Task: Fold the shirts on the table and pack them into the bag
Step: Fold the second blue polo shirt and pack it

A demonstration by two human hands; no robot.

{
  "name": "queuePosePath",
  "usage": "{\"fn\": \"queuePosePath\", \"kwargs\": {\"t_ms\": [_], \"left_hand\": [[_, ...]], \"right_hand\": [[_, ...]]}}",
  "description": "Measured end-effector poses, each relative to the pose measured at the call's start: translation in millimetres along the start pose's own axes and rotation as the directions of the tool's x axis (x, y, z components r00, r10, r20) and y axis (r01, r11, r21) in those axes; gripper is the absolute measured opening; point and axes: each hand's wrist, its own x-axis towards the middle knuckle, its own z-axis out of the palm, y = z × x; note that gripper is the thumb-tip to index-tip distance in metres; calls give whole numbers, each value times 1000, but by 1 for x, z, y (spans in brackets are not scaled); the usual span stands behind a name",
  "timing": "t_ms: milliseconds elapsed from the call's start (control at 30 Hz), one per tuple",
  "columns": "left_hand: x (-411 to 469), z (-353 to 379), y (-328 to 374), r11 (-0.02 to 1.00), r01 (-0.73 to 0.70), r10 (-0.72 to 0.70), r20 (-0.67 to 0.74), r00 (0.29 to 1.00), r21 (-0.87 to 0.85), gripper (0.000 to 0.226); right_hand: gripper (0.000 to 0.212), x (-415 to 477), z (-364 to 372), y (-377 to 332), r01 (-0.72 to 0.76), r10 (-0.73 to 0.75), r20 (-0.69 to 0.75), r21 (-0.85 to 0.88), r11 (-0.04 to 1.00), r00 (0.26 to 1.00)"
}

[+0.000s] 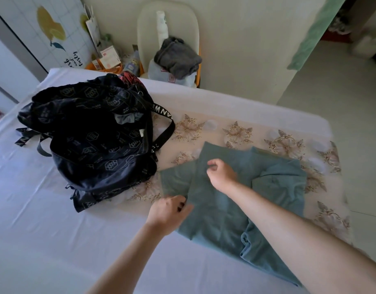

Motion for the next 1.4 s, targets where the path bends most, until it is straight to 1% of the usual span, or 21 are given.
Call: {"fn": "queuePosePath", "kwargs": {"t_ms": [67, 100, 167, 200, 300, 367, 433, 467, 533, 567, 633, 667, 767, 867, 967, 1067, 1167, 1233, 1267, 1333, 1400], "left_hand": [[-8, -3, -2, 991, 88, -102, 133, 986, 104, 47], [-12, -5, -2, 991, 108, -119, 165, 979, 73, 42], [-19, -4, -7, 988, 140, -127, 160, 979, -69, 34], [-22, -4, -11, 983, 163, -149, 155, 977, -87, 31], [-33, -4, -21, 987, 141, -154, 251, 956, 72, 23], [-36, -9, -24, 988, 123, -144, 276, 950, 92, 24], [-33, -15, -24, 987, 116, -135, 194, 972, 109, 30], [-30, -18, -25, 986, 131, -142, 105, 984, 106, 29], [-22, -22, -27, 978, 207, -207, -60, 976, -15, 27], [-16, -22, -27, 966, 255, -259, -94, 961, -53, 34], [-7, -21, -28, 937, 349, -349, -56, 935, -24, 55], [-2, -18, -29, 925, 379, -379, -44, 924, 0, 58], [8, -8, -34, 899, 431, -436, -91, 895, -74, 38], [4, -4, -33, 875, 433, -471, -167, 866, -218, 28], [-7, -5, -27, 820, 377, -478, -152, 865, -432, 20], [-10, -7, -29, 720, 353, -489, -75, 869, -598, 33], [-15, -10, -33, 681, 395, -501, 0, 865, -617, 46], [-20, -12, -35, 694, 425, -496, 41, 867, -582, 45], [-20, -12, -35, 711, 430, -487, 51, 872, -556, 41], [-19, -15, -35, 759, 416, -459, 43, 888, -500, 30], [-15, -20, -33, 783, 398, -446, 14, 895, -478, 30]], "right_hand": [[34, -10, 14, 17, 94, -98, -15, -173, 980, 995], [35, -17, 21, 25, 155, -165, -20, -242, 958, 986], [39, -29, 34, 40, 299, -337, -33, -383, 874, 941], [41, -34, 40, 45, 343, -388, -20, -426, 837, 921], [48, -48, 52, 47, 392, -396, 121, -558, 731, 910], [48, -51, 57, 42, 393, -373, 182, -666, 634, 910], [42, -49, 58, 31, 381, -391, 161, -710, 592, 906], [39, -47, 58, 25, 388, -413, 156, -725, 569, 897], [37, -42, 60, 12, 419, -450, 177, -742, 524, 875], [39, -40, 62, 6, 437, -459, 192, -736, 517, 867], [45, -38, 68, -3, 436, -423, 211, -710, 553, 881], [50, -38, 71, -5, 426, -388, 226, -701, 573, 894], [65, -36, 76, -1, 417, -297, 295, -712, 566, 908], [70, -32, 75, 4, 417, -293, 303, -741, 525, 907], [69, -24, 78, -10, 463, -388, 293, -743, 484, 874], [73, -11, 91, -35, 581, -538, 317, -684, 441, 781], [82, 1, 104, -56, 606, -500, 393, -693, 391, 772], [71, 7, 107, -62, 586, -425, 441, -746, 317, 791], [63, 10, 105, -64, 587, -411, 449, -743, 321, 793], [49, 11, 97, -67, 602, -425, 443, -695, 393, 789], [40, 11, 83, -69, 622, -466, 421, -623, 474, 778]]}}
